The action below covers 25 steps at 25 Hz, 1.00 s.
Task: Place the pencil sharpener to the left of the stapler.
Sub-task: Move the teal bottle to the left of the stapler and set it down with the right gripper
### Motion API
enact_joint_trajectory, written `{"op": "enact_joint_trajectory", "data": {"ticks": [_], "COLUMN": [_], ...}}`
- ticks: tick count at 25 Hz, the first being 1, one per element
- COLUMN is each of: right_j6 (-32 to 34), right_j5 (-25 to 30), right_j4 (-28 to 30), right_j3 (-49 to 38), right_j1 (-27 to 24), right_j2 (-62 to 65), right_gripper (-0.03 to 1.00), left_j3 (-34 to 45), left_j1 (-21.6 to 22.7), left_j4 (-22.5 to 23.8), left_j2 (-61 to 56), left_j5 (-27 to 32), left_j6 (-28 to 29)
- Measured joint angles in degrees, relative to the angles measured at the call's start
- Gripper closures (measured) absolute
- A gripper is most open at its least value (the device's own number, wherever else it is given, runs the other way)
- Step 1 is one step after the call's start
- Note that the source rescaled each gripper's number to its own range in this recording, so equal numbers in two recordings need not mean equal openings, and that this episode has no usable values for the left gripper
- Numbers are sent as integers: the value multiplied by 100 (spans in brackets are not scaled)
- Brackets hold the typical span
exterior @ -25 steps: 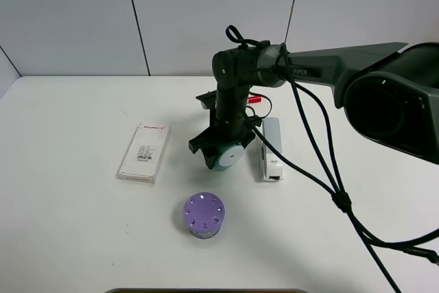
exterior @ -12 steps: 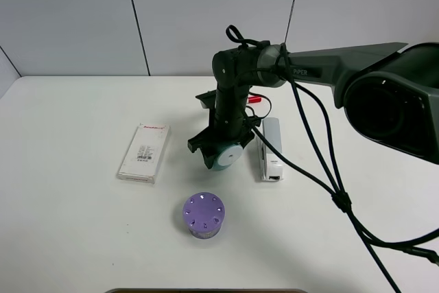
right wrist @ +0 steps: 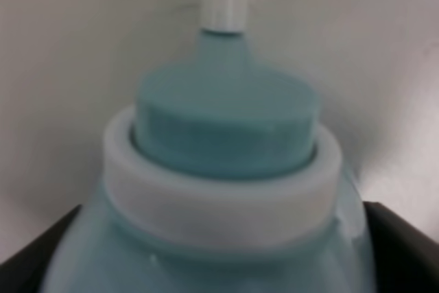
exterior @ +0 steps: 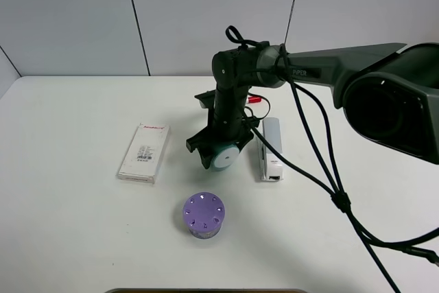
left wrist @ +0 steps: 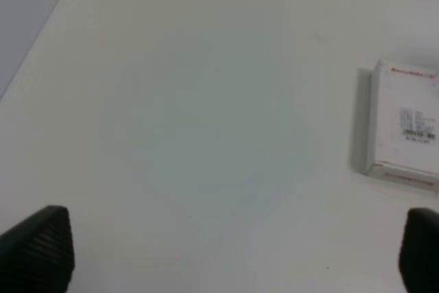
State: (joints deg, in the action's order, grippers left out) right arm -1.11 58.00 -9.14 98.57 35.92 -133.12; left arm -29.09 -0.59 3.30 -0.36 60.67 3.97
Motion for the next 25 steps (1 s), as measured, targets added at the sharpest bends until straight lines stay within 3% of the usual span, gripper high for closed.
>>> {"op": "enact_joint_trajectory", "data": {"ticks": [2,4,7,25], "right_j6": [0,0,0,0], "right_j5": [20,77,129,313], "right_j4": [0,-5,-5,-5], "right_j3": [0,0,0,0], "right_j1": [0,0,0,0], "right_j2": [-18,-18,-23,746], "right_gripper": [43,34,29,28], "left_j3": [0,0,0,0], "left_j1": [0,0,0,0], "left_j4": [0,0,0,0], "left_j2": [0,0,0,0], "left_j5": [0,0,0,0], "left_j6": [0,0,0,0]}}
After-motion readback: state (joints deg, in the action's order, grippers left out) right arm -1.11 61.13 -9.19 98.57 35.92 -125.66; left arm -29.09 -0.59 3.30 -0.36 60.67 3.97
